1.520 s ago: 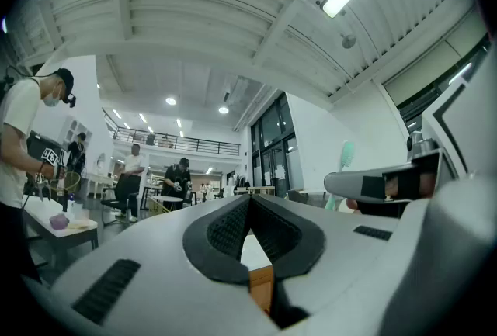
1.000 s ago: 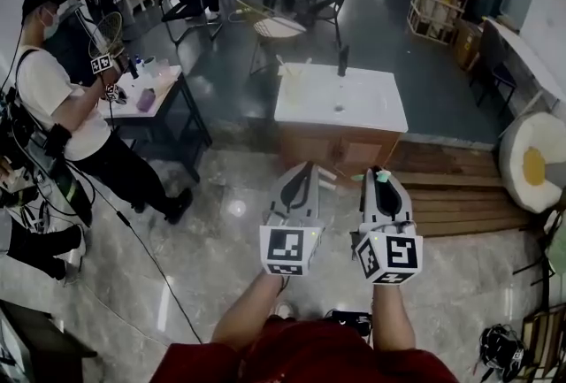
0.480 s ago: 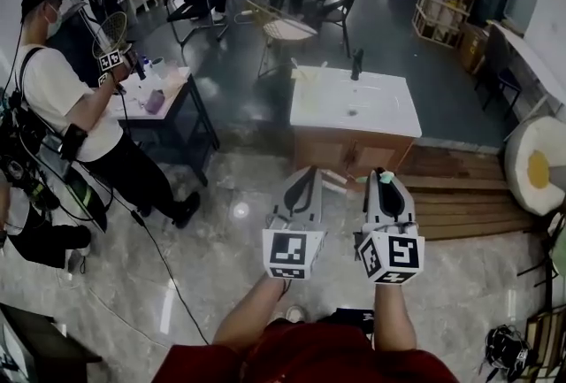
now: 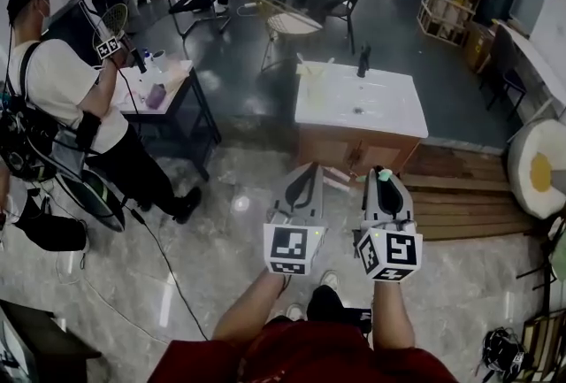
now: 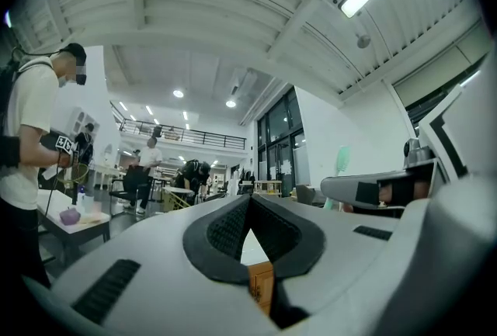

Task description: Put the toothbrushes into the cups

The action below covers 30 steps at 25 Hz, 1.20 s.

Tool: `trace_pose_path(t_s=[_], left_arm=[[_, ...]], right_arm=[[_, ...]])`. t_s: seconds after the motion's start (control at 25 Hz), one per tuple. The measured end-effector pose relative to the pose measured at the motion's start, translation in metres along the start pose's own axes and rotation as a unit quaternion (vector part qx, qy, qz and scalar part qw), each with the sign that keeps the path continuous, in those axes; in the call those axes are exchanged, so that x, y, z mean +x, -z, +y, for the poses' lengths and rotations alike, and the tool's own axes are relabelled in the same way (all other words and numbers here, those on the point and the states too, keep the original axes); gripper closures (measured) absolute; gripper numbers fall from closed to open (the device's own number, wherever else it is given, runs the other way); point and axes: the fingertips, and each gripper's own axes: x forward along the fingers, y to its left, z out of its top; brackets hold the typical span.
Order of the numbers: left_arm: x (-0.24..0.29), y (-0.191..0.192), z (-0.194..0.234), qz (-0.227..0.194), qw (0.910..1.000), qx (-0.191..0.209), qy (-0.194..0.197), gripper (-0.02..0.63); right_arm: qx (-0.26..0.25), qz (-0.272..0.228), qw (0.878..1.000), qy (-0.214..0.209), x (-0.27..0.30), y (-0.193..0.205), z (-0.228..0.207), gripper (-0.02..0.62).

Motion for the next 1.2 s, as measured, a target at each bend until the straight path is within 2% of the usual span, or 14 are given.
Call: trace_pose_path(t_s=[0.4, 1.2], left_arm=[[0.06, 0.018, 0.002, 0.013, 0.9998, 0.007, -0.013, 0.578], [0.214, 0.031, 0.006, 0.015, 0.9985, 0.02, -0.049, 0.578]], right_arm=[[0.015, 0.01, 1.0, -0.014, 0.05, 0.021, -0.038, 0.548], [0.037, 0.007, 0.998, -0.059, 0.179, 0.033, -0.132, 0.549]])
